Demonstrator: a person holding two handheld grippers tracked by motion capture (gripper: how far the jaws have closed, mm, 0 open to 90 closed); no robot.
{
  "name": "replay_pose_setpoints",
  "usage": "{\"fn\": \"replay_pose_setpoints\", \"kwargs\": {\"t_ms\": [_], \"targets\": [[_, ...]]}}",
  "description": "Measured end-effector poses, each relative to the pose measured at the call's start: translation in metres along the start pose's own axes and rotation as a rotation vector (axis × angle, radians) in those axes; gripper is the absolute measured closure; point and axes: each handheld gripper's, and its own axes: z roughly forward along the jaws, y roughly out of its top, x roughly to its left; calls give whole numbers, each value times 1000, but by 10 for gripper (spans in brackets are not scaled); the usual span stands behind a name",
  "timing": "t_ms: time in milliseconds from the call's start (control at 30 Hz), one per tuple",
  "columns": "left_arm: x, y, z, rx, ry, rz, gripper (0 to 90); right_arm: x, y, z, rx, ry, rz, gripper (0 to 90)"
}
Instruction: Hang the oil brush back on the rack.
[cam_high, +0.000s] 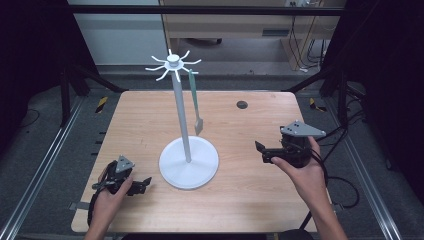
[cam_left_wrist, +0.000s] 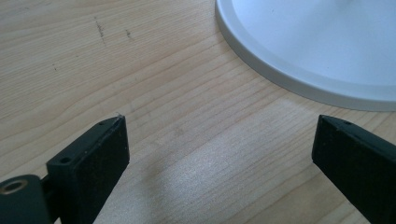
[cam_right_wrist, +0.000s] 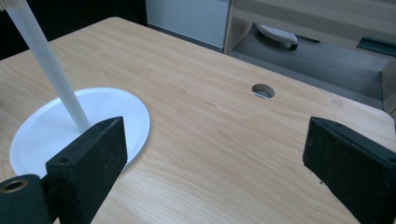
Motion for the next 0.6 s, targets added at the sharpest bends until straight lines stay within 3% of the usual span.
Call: {"fn": "replay_pose_setpoints", "kwargs": {"t_ms": [233, 600], "targets": [[0, 0, 0, 0, 0, 0, 36, 0, -17, 3, 15, -3, 16, 63], [-1, 0, 0, -1, 1, -2, 36, 2, -52, 13, 60, 35, 38, 57]]}}
